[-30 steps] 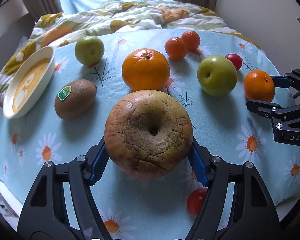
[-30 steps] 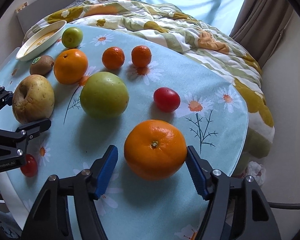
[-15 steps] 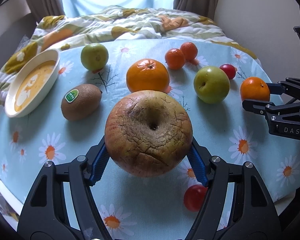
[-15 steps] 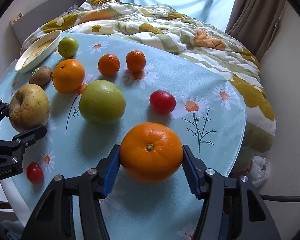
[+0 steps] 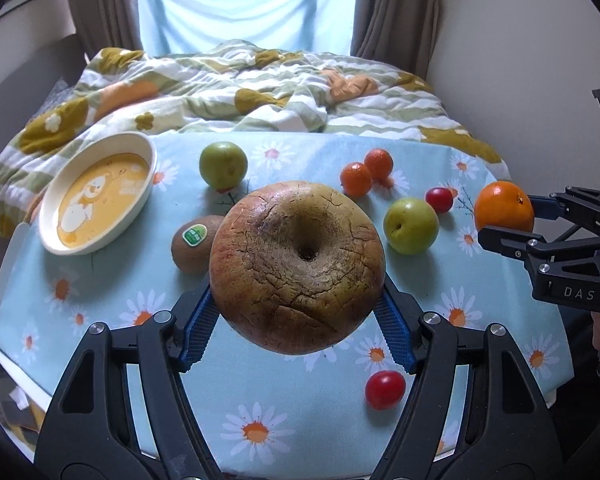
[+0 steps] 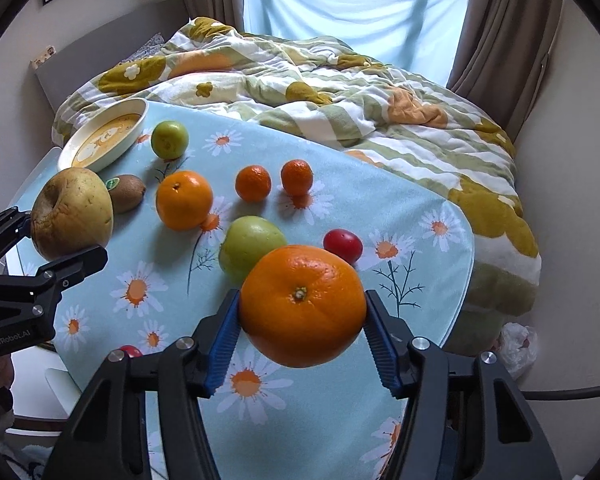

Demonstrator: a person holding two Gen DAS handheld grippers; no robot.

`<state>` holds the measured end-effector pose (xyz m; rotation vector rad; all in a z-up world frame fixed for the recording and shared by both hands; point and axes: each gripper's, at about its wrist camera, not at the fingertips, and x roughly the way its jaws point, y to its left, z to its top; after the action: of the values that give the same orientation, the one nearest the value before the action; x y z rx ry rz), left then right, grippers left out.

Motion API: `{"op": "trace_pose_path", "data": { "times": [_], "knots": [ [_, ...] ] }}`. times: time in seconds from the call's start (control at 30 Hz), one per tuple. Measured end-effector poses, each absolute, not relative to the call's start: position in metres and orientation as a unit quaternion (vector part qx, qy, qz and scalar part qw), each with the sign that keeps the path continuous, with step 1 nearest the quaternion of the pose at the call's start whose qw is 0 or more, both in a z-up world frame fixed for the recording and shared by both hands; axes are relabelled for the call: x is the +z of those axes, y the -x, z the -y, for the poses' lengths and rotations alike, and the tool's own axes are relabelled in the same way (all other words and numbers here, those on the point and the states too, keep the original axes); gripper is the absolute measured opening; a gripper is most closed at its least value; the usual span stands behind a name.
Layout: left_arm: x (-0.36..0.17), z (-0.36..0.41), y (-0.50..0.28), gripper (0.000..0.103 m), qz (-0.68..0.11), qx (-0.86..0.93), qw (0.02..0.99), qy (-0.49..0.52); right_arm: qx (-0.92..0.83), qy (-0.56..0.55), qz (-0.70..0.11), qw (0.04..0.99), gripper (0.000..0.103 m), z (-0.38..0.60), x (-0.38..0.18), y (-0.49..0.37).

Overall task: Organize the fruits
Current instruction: 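Carry the apple with the left tool and the orange with the right tool to the bowl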

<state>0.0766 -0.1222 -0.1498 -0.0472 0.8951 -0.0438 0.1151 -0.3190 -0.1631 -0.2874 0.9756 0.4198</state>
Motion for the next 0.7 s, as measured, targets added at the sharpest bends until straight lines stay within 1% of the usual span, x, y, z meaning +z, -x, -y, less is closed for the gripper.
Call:
{"op": "trace_pose_path", "data": {
  "times": [0.33, 0.53, 0.7],
  "knots": [
    [-0.115, 0.060, -0.082, 0.078, -0.409, -0.024, 0.912, 0.020, 0.200, 0.115, -0.446, 0.865, 0.055, 0.262, -0.127, -0.109],
    [-0.100, 0.004, -0.104, 0.078, -0.409, -0.033, 0.912, 0.013, 0.189, 0.088, -0.447, 0.870, 0.055, 0.212, -0.114, -0.117],
    [-0.098, -0.046, -0.130, 0.078, -0.415, -0.040, 0.909, 0.005, 0.178, 0.068, -0.453, 0.871, 0.055, 0.167, -0.112, -0.131]
  ]
}}
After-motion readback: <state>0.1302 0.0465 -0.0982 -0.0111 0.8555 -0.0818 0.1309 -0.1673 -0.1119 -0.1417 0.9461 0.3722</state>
